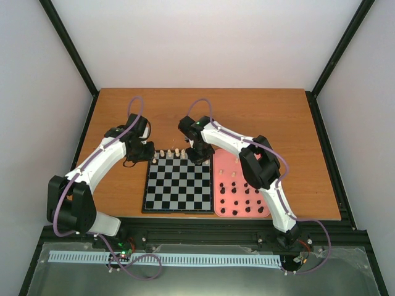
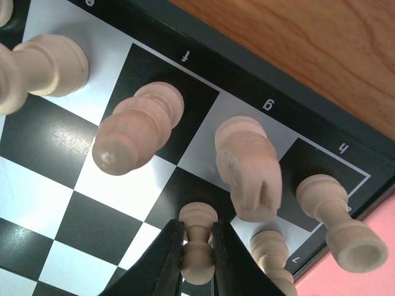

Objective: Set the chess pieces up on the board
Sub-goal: Place the chess piece on the chessboard.

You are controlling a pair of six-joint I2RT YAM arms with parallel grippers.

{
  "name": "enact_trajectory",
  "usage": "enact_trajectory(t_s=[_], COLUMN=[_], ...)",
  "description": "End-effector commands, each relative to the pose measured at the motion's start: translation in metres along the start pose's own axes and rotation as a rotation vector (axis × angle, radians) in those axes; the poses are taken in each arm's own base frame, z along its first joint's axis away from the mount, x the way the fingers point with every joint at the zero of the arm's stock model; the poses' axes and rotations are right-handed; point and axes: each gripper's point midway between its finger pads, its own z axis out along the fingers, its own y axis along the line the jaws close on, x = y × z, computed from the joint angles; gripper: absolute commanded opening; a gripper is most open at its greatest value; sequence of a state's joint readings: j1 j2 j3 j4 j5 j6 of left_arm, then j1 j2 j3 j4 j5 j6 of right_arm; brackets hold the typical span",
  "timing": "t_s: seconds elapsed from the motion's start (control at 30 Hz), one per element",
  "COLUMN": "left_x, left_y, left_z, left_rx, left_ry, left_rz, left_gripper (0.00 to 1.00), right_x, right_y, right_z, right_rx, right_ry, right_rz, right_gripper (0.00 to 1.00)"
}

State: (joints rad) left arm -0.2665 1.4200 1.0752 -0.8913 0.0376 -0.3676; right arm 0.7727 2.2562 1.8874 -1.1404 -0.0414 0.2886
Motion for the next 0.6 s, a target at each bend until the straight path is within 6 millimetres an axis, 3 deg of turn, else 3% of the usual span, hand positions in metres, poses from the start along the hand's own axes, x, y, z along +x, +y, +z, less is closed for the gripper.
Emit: enact_trajectory(t_s=[0.0, 0.13, 0.33, 0.57], left_x=[-0.004, -0.004, -0.004, -0.004], left_y=[0.001, 0.001, 0.002, 0.002], left_z=[-0.007, -0.006, -0.005, -0.007], left_rx=[0.002, 0.0, -0.003, -0.001], left_ry=[-0.014, -0.014, -0.013, -0.018], left_rz=[-0.018, -0.018, -0.017, -0.017], left_gripper=[0.36, 0.36, 0.36, 0.36], right_x=[-0.002, -0.003, -0.006, -0.012], right_y=[-0.003, 0.0, 0.003, 0.009], right_z=[0.01, 0.005, -0.007, -0.036], right_rx=[0.002, -0.015, -0.027, -0.063], right_ry=[0.002, -0.007, -0.029, -0.079], right_rz=[0.003, -0.003, -0.007, -0.019], right_gripper=[0.14, 0.21, 0.23, 0.29])
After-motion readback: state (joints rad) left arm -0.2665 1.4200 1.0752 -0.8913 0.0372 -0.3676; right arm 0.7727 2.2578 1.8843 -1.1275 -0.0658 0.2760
